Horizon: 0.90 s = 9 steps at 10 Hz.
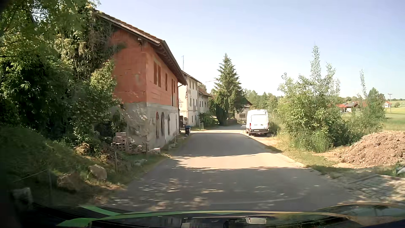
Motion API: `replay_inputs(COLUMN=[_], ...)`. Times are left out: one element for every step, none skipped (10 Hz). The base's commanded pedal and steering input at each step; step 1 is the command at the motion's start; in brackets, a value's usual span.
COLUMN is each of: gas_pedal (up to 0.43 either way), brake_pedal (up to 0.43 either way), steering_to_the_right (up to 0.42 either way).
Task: Follow the waypoints while adhering to traffic rules and regulations
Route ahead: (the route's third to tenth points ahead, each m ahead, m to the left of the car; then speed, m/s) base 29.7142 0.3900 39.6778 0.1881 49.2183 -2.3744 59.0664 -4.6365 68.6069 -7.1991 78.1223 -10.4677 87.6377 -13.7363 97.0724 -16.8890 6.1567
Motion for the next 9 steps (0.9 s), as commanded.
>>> replay_inputs(gas_pedal=[0.079, 0.079, 0.079, 0.079, 0.079, 0.079, 0.079, 0.079, 0.079], brake_pedal=[0.0, 0.0, 0.0, 0.0, 0.0, 0.0, 0.0, 0.0, 0.0], steering_to_the_right=[-0.007, -0.006, -0.005, -0.006, -0.005, -0.006, -0.005, -0.005, -0.005])
